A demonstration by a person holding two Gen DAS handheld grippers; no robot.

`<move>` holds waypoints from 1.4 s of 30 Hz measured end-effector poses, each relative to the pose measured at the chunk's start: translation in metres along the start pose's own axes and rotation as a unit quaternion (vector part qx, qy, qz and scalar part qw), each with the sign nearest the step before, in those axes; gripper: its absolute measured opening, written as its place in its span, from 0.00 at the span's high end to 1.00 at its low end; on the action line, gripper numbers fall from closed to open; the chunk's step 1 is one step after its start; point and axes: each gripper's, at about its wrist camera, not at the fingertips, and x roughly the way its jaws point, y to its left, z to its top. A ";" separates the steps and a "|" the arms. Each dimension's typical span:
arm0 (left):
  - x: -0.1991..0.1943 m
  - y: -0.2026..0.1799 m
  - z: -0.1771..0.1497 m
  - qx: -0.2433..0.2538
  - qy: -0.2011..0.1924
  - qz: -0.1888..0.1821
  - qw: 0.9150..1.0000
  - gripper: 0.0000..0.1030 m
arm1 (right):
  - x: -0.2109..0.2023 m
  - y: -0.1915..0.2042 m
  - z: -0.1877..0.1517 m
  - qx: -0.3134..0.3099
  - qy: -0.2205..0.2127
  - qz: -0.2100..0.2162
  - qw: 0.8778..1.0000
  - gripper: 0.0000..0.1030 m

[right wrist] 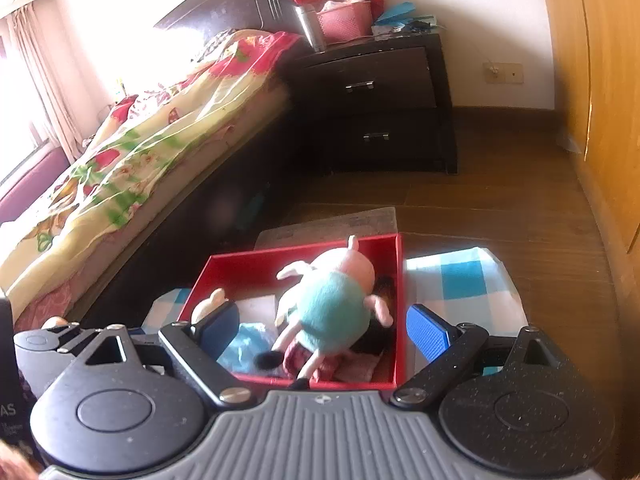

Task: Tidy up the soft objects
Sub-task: 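Grasp the white sponge block with the left tool while the right tool grasps the blue mask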

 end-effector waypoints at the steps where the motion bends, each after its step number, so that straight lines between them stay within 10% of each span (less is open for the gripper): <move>1: -0.001 -0.001 -0.002 0.001 0.002 -0.001 1.000 0.24 | -0.002 0.000 -0.002 -0.001 0.001 -0.001 1.000 0.31; 20: 0.032 -0.001 -0.072 0.011 0.116 -0.055 0.992 0.23 | -0.041 0.029 -0.101 -0.041 0.109 0.076 0.990 0.31; 30: 0.031 -0.008 -0.064 0.024 0.104 -0.095 0.990 0.22 | -0.019 0.056 -0.148 -0.094 0.188 0.103 0.972 0.31; 42: 0.093 -0.020 -0.064 0.040 0.150 -0.054 0.986 0.23 | 0.011 0.090 -0.172 -0.161 0.212 0.125 0.956 0.31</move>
